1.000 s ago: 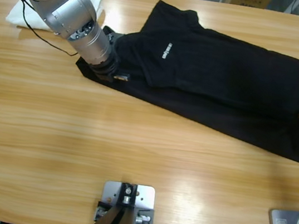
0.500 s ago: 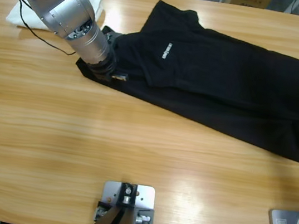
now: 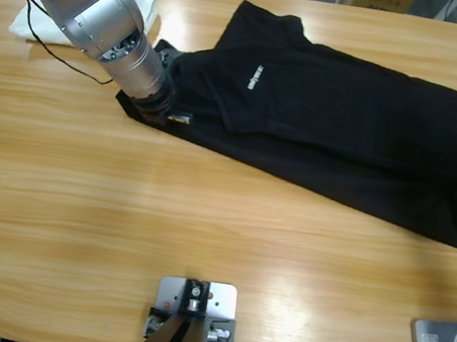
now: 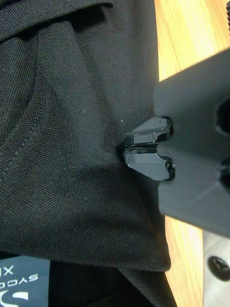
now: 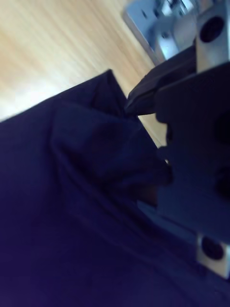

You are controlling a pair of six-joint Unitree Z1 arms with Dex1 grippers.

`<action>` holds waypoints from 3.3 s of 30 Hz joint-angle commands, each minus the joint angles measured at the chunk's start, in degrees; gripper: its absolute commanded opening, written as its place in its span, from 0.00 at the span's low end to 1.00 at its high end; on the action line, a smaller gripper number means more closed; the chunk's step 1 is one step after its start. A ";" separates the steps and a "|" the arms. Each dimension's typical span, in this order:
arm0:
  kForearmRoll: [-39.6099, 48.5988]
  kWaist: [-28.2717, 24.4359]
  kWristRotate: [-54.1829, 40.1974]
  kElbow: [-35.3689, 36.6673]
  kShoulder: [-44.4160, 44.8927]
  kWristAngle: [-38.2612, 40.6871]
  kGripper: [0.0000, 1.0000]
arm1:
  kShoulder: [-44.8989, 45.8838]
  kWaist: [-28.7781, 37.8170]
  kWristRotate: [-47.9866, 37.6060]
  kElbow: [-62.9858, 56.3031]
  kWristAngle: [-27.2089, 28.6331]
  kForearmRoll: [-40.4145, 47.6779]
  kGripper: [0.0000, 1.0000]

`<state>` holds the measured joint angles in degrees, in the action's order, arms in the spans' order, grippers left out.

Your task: Fold clothes

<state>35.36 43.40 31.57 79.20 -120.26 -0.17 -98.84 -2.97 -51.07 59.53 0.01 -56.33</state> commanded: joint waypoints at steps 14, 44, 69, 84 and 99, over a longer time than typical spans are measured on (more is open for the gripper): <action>1.02 0.54 0.60 -0.89 0.99 -0.71 0.00 | 1.79 -10.48 0.13 -11.68 0.04 15.30 0.31; 1.32 0.81 0.65 -1.32 0.73 -0.71 0.00 | 6.09 -3.36 22.60 -11.29 12.89 20.56 1.00; -7.98 -2.96 18.14 2.88 1.55 8.39 0.80 | 16.57 22.57 21.82 -9.18 -7.04 23.81 0.63; -12.19 -9.83 18.44 7.94 -5.39 15.48 0.99 | 15.80 22.57 21.89 -11.54 -6.36 25.23 0.71; -12.14 -10.09 12.55 11.40 -9.45 19.85 0.97 | 12.74 22.50 21.89 -12.54 -6.34 25.94 0.72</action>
<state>23.64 33.83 44.90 90.44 -125.62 18.96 -82.95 19.08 -29.94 48.81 -6.47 -31.31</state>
